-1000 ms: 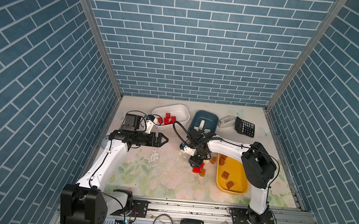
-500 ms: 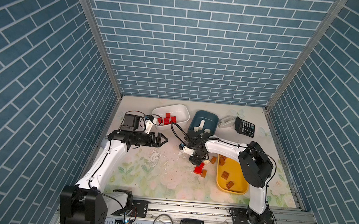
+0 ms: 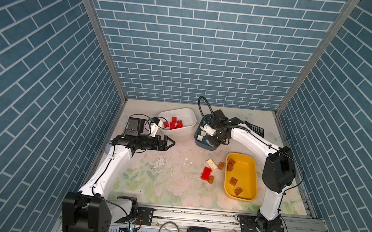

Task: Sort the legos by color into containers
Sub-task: 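Carry the cream 2x2 brick with the right gripper into the teal tub, release, then move the right gripper back to the pile and grasp another cream brick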

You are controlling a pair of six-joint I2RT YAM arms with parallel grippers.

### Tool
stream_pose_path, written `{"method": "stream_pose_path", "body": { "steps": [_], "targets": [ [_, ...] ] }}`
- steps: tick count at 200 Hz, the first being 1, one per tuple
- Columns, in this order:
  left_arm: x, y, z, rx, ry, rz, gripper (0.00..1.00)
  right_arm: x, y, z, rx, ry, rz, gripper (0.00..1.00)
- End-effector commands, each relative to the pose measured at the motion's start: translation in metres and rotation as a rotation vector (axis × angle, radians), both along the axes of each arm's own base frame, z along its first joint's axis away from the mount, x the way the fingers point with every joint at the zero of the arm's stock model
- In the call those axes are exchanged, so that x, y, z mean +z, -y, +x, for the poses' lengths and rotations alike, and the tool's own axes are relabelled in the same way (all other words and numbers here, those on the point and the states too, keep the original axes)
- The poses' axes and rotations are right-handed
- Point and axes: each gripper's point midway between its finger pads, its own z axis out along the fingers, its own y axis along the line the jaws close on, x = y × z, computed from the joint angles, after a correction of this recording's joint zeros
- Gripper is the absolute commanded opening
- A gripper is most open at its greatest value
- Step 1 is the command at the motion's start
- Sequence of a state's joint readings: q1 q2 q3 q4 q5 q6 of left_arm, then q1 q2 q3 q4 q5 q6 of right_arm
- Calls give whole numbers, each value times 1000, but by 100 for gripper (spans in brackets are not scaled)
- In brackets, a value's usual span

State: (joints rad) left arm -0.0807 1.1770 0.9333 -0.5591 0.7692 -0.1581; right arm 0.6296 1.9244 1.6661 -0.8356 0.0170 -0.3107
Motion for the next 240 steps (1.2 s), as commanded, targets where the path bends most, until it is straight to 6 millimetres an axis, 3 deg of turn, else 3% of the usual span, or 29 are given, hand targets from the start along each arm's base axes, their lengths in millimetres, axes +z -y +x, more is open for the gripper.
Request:
{"method": "stream_pose_path", "body": {
  "steps": [1, 34, 67, 71, 81, 101, 130, 148, 161, 165, 172, 201, 240],
  "targets": [
    [4, 0, 2, 0, 4, -17, 100, -12, 17, 23, 11, 7, -71, 23],
    [3, -1, 2, 3, -2, -11, 100, -19, 29, 69, -29, 57, -86, 23],
    [1, -1, 3, 7, -11, -5, 100, -22, 25, 101, -36, 97, -58, 25],
    [1, -1, 3, 7, -11, -4, 100, -35, 24, 105, -36, 83, -65, 26],
    [1, -2, 3, 9, -11, -3, 100, -39, 22, 112, -43, 84, -55, 27],
    [-1, -2, 3, 10, -19, -1, 100, -44, 16, 120, -44, 69, -29, 33],
    [-2, -3, 1, 12, -24, 7, 99, -42, 9, 115, -31, 29, 7, 54],
    [-2, -3, -1, 7, -26, 5, 100, -31, 7, 104, -18, 25, 42, 63],
    [-4, -2, -2, 4, -34, 4, 100, -22, 7, 93, -8, 17, 66, 64],
    [-5, -2, -3, 4, -35, 5, 100, -25, 3, 86, 6, -16, 91, 63],
    [-5, -2, -3, 2, -37, 6, 100, -7, 2, 76, 15, -14, 126, 63],
    [-6, -2, -3, -2, -41, 11, 99, 6, 0, 27, 57, -87, 190, 62],
    [-8, -2, 0, -9, -52, 11, 99, 3, 2, -50, 125, -167, 183, 60]
  ]
}}
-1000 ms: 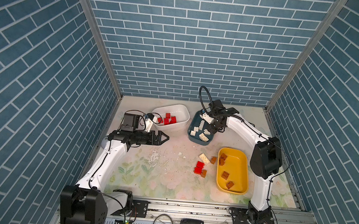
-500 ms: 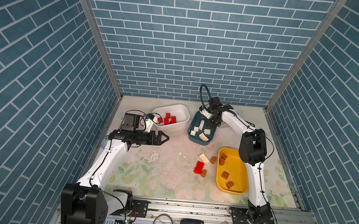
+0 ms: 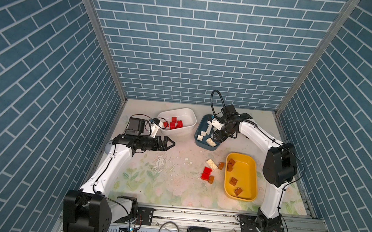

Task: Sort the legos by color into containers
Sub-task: 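Move the right gripper back to the pile and grasp another cream brick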

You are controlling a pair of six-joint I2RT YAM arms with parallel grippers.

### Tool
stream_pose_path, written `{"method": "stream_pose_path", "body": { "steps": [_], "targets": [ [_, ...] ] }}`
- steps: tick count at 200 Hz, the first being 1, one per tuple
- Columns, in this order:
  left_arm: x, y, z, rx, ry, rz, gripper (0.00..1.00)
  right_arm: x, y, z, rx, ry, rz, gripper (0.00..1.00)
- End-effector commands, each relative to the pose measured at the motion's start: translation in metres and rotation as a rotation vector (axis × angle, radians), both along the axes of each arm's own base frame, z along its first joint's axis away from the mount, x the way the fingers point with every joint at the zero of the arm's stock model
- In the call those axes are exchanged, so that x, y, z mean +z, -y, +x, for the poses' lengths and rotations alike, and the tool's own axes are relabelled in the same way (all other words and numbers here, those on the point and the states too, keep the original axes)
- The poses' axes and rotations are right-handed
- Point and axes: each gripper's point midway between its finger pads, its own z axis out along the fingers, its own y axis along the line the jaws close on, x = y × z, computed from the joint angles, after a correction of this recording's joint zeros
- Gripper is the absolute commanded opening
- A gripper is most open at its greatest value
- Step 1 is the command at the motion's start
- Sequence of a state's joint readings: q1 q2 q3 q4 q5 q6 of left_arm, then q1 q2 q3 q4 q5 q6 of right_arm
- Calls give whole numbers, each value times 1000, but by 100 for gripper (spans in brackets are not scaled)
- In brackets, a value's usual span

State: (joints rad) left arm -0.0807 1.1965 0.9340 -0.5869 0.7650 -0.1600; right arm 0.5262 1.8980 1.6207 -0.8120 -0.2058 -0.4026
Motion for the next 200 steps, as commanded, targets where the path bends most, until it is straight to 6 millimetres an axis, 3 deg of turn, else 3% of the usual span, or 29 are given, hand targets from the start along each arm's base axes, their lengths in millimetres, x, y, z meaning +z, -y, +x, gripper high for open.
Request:
{"method": "stream_pose_path", "body": {
  "steps": [1, 31, 63, 110, 132, 200],
  "targets": [
    [1, -1, 2, -13, -5, 5, 99, 1, -9, -52, 66, -81, 32, 60],
    [1, 0, 4, -22, -9, 7, 100, -11, -7, -95, 74, -114, -20, 59],
    [1, -1, 3, -20, -9, 11, 100, -31, -9, -114, -28, -170, -43, 60],
    [1, -1, 0, -17, -7, 12, 100, -66, -2, -108, -163, -155, -125, 60],
    [-1, -2, -1, -18, -10, 14, 100, -74, 2, -99, -183, -120, -162, 60],
    [-4, -3, -3, -20, -14, 29, 100, -97, -10, -102, -176, -182, -145, 58]
  ]
}}
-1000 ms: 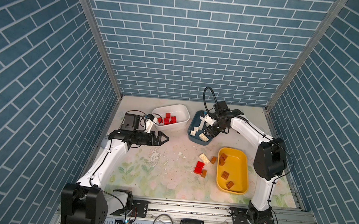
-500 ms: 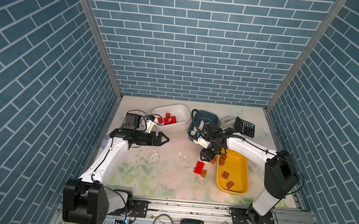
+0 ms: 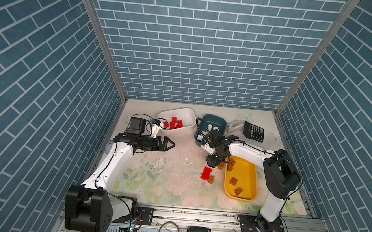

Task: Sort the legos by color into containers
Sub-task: 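Move the right gripper back to the pile and grasp another cream brick, then carry the cream brick with the right gripper into the teal tub and release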

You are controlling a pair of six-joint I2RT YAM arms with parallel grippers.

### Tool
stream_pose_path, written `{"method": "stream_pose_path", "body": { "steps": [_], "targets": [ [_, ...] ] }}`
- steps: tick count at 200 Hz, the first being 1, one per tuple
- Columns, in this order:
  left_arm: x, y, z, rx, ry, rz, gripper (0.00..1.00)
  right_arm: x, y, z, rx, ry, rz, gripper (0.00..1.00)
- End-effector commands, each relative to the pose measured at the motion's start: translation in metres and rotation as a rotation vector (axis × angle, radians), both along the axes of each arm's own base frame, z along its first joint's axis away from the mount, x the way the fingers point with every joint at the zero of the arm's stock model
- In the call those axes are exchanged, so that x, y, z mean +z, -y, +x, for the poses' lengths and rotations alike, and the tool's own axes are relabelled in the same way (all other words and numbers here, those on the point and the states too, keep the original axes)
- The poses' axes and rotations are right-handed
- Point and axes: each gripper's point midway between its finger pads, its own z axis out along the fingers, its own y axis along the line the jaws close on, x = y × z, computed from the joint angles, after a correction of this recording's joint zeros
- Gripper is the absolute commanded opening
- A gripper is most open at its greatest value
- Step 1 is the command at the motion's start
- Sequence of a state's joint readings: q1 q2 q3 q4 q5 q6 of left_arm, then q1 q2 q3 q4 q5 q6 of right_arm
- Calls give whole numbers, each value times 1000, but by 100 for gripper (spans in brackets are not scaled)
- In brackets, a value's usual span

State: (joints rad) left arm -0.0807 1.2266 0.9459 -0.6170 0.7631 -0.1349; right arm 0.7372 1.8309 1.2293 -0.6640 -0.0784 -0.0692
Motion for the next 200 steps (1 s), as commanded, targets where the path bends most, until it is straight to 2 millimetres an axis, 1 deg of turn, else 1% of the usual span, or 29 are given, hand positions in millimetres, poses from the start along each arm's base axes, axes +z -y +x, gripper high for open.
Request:
{"method": "stream_pose_path", "body": {
  "steps": [1, 14, 44, 67, 84, 115, 123, 141, 165, 188, 200],
  "targets": [
    [4, -3, -2, -5, 18, 13, 100, -8, -4, -1, -34, -16, 1, 58],
    [4, -3, -1, -4, 19, 13, 100, -14, -3, -3, -32, -28, -11, 55],
    [4, -2, 1, -6, 20, 10, 100, -22, 0, -2, -34, -37, -42, 43],
    [5, -2, 3, -6, 21, 10, 100, -21, 1, -3, -36, -37, -41, 35],
    [4, -2, 4, -6, 18, 9, 100, -11, 0, 0, -36, -22, -38, 26],
    [7, -1, 6, -7, 18, 3, 100, 19, 0, 11, -37, 39, -10, 23],
    [8, -1, 6, -8, 20, 1, 100, 30, 1, 18, -47, 63, 9, 23],
    [10, 0, 7, -9, 22, -6, 100, 48, 6, 35, -48, 111, 14, 23],
    [11, 1, 8, -9, 22, -12, 100, 72, 9, 65, -61, 175, 53, 23],
    [11, 1, 8, -9, 24, -12, 100, 84, 15, 97, -39, 228, 32, 25],
    [11, 1, 8, -9, 24, -14, 100, 89, 17, 118, -48, 262, 40, 25]
  ]
}}
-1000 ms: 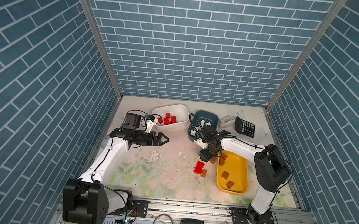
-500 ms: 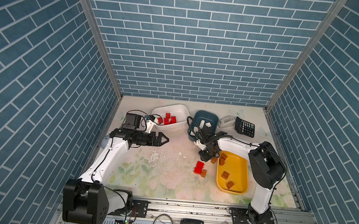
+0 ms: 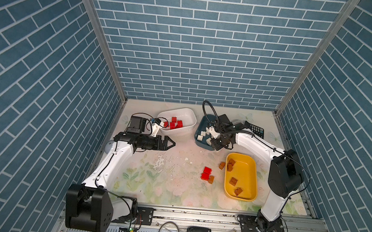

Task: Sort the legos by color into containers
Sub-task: 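Carry the cream brick with the right gripper into the teal tub and release, then move the right gripper back to the pile and grasp a red brick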

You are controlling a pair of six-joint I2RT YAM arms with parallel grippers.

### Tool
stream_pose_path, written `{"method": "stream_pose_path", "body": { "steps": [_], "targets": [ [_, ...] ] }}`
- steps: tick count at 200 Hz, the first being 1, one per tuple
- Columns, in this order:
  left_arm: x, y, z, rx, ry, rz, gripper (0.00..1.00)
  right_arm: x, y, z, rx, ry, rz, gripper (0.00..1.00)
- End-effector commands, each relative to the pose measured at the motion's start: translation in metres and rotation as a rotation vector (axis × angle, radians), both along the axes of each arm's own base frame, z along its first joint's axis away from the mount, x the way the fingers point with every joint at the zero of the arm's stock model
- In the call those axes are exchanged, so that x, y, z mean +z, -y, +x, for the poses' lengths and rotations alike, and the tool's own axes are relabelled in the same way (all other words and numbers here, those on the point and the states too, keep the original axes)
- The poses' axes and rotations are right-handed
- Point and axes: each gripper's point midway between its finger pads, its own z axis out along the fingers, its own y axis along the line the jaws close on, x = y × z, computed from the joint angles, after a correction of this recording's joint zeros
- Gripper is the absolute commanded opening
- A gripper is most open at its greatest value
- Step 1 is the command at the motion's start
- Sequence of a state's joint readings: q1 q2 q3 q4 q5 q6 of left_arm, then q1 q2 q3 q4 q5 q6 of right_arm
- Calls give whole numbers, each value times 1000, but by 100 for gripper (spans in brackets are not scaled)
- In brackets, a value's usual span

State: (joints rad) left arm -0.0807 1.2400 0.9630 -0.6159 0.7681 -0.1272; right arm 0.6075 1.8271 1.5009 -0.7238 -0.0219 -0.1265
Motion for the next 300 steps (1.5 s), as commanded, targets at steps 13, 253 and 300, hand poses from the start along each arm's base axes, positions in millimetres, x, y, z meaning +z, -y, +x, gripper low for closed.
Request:
{"method": "stream_pose_path", "body": {
  "steps": [13, 253, 300],
  "targets": [
    [8, 0, 4, 1, 13, -12, 100, 7, 11, 50, 22, 72, -37, 25],
    [7, -2, -2, 4, -1, 2, 99, 31, -7, 70, 205, 120, 125, 59],
    [5, -2, 0, 5, -4, 4, 100, 34, -9, -31, 299, 4, 184, 58]
  ]
}}
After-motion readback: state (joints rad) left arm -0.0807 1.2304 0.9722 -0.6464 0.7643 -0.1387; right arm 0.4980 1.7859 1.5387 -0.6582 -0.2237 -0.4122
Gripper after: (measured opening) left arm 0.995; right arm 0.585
